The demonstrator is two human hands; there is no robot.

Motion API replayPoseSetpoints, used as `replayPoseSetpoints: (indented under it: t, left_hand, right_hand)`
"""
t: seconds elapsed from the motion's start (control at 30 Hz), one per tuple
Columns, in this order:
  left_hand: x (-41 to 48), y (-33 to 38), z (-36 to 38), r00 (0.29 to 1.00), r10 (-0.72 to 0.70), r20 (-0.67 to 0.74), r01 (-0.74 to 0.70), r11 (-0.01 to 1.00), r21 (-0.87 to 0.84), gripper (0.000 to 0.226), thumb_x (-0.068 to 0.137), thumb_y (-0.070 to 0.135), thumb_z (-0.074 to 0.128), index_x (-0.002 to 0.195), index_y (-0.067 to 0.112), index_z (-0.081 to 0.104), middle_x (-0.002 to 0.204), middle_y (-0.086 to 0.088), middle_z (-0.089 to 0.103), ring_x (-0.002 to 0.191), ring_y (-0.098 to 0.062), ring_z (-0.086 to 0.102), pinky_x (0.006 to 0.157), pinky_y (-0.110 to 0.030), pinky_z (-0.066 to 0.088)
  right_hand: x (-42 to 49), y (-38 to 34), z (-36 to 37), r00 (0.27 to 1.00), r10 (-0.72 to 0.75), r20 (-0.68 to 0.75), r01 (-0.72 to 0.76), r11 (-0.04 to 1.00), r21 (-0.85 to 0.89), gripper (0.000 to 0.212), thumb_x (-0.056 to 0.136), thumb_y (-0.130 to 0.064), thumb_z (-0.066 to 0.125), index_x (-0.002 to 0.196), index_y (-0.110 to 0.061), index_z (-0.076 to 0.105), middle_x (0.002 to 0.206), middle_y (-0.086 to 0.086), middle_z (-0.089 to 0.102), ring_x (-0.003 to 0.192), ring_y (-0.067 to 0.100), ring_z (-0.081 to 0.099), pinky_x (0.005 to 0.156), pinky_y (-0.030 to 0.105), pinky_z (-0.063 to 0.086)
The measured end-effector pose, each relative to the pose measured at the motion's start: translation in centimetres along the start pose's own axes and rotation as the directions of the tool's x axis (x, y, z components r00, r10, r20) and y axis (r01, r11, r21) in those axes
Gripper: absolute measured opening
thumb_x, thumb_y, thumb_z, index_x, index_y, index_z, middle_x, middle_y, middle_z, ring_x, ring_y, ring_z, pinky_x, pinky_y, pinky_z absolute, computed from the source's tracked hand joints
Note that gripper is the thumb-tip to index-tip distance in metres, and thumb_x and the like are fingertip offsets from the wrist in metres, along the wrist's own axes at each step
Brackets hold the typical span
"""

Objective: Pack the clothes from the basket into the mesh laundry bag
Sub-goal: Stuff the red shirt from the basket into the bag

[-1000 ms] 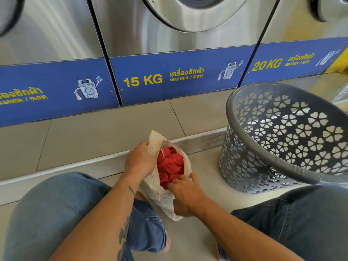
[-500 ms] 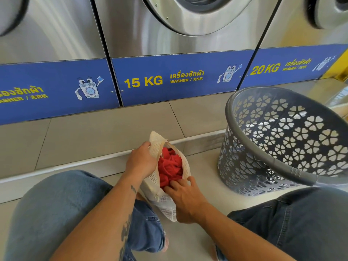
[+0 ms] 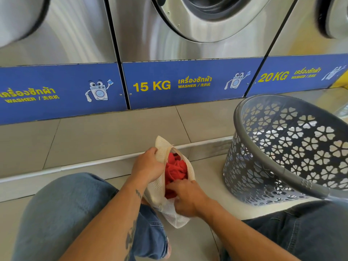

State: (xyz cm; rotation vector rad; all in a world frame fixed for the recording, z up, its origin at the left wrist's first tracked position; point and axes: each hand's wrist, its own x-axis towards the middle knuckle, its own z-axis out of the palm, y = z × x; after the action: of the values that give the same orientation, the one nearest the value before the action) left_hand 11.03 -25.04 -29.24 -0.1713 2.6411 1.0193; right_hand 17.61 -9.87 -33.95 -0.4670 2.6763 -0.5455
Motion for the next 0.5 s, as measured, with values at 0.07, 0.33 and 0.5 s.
replayPoseSetpoints:
  t: [0.07,0.33,0.5]
  left_hand:
    - [0.2,0.1,0.1,0.999,-0.022,0.034,0.024,0.997,-0.076,0.071,0.077,0.018,0.054,0.145,0.028,0.038,0.138,-0.003,0.051,0.118,-0.028,0.054,0.094,-0.043,0.05]
    - [3.5,1.6,0.6,0.992,-0.077,-0.1,0.056,0.978,-0.202,0.028,0.075,0.031,0.053,0.08,0.018,0.078,0.112,-0.003,0.064,0.101,-0.022,0.057,0.092,-0.042,0.049]
    - [5.0,2.1,1.4,0.988,-0.103,-0.111,0.08,0.977,-0.198,0.032,0.092,0.019,0.045,0.119,0.019,0.062,0.113,0.001,0.061,0.105,-0.02,0.058,0.087,-0.03,0.046]
  right_hand:
    - [0.9,0.3,-2.3,0.983,0.126,-0.13,-0.078,0.943,0.325,0.047,0.077,-0.004,0.053,0.112,-0.027,0.074,0.112,-0.007,0.073,0.105,0.017,0.065,0.094,0.036,0.054]
    - [6.3,5.7,-7.4,0.875,0.449,-0.182,-0.268,0.761,0.59,0.035,0.092,-0.003,0.049,0.115,-0.019,0.07,0.088,-0.002,0.068,0.072,0.008,0.061,0.059,0.014,0.044]
    - [11.0,6.4,-7.4,0.932,0.351,-0.092,-0.247,0.801,0.546,0.039,0.098,-0.001,0.046,0.126,-0.018,0.068,0.123,0.002,0.066,0.108,0.013,0.06,0.086,0.02,0.045]
